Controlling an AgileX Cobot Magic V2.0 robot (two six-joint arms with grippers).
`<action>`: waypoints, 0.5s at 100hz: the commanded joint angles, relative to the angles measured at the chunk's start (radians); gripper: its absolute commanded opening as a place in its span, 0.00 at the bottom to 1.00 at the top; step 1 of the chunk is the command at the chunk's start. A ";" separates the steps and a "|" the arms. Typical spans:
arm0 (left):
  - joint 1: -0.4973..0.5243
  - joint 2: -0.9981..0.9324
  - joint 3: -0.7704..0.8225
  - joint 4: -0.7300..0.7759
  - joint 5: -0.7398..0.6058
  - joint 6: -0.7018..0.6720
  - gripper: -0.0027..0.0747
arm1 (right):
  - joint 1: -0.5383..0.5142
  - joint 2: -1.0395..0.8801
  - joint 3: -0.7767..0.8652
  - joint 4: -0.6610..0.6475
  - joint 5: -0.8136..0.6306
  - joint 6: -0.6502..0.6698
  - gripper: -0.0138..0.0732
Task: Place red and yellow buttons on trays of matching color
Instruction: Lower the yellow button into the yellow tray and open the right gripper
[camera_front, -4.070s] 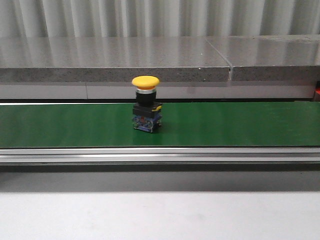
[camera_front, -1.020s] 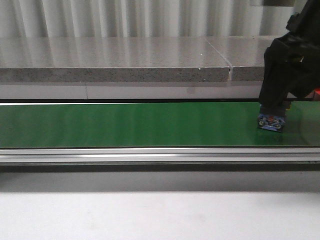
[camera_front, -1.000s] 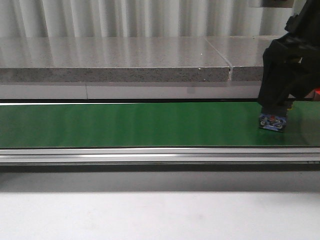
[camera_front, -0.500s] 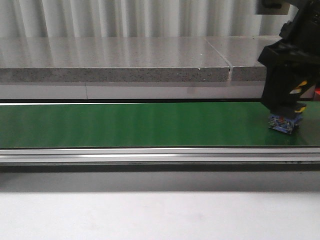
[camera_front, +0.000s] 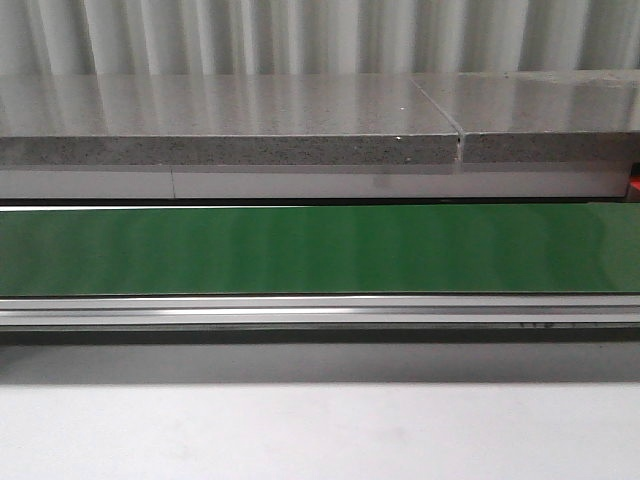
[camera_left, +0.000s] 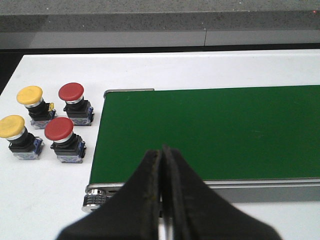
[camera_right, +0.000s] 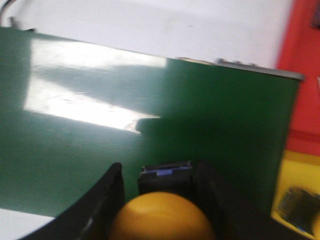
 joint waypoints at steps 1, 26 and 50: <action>-0.006 0.000 -0.027 -0.005 -0.068 0.000 0.01 | -0.104 -0.044 -0.032 -0.010 -0.017 0.029 0.27; -0.006 0.000 -0.027 -0.005 -0.068 0.000 0.01 | -0.366 -0.044 -0.032 -0.010 -0.082 0.109 0.27; -0.006 0.000 -0.027 -0.005 -0.068 0.000 0.01 | -0.472 -0.036 -0.018 -0.010 -0.168 0.141 0.27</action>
